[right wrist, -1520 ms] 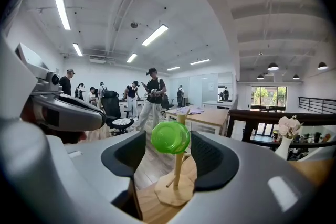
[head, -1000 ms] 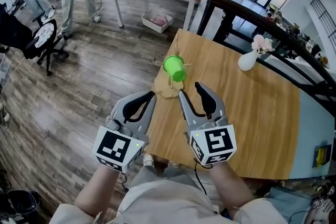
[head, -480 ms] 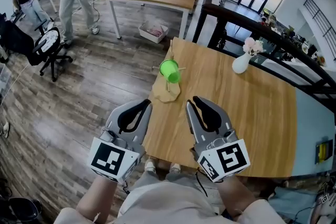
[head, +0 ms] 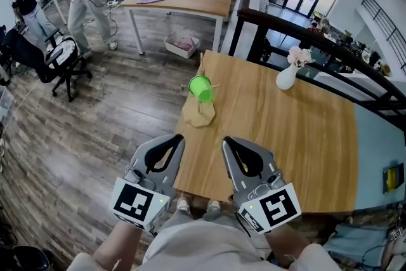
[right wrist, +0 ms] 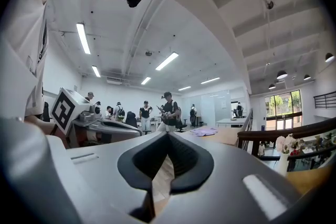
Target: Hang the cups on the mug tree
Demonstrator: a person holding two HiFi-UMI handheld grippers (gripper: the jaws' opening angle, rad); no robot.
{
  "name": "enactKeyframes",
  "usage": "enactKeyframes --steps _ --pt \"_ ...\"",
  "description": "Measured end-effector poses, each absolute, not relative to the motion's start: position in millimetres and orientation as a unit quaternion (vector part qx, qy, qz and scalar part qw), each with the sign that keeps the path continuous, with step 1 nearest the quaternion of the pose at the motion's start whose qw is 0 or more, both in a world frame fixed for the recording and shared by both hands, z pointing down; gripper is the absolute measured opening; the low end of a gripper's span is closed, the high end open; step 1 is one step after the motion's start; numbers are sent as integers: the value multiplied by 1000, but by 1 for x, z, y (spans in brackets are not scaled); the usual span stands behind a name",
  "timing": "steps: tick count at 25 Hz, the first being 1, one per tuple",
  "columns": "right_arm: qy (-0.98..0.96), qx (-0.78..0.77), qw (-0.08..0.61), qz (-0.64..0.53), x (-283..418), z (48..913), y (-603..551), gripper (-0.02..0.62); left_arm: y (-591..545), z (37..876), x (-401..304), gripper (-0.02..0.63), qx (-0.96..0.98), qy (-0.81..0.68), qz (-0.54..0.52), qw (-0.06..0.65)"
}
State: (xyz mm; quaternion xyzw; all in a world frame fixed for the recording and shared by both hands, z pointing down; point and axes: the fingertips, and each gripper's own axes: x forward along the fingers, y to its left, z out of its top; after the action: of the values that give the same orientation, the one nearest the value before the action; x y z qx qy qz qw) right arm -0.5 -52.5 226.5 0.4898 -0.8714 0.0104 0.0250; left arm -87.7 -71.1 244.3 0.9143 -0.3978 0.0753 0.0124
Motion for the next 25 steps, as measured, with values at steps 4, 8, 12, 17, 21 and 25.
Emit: enactKeyframes --steps 4,8,12,17,21,25 --pt "-869 495 21 17 4 227 -50 0 -70 243 -86 2 914 -396 82 17" --pt "-860 510 23 15 14 226 -52 0 -72 234 -79 2 918 -390 67 -2" --pt "-846 533 21 20 33 230 -53 4 -72 238 -67 2 923 -379 66 0" --pt "-828 558 30 38 62 248 -53 69 -72 254 -41 2 933 -353 73 3" --pt "-817 572 45 57 87 263 -54 104 -75 265 -11 2 942 -325 81 9" --pt "-806 585 59 72 110 286 -48 130 -75 284 19 2 948 -306 87 15"
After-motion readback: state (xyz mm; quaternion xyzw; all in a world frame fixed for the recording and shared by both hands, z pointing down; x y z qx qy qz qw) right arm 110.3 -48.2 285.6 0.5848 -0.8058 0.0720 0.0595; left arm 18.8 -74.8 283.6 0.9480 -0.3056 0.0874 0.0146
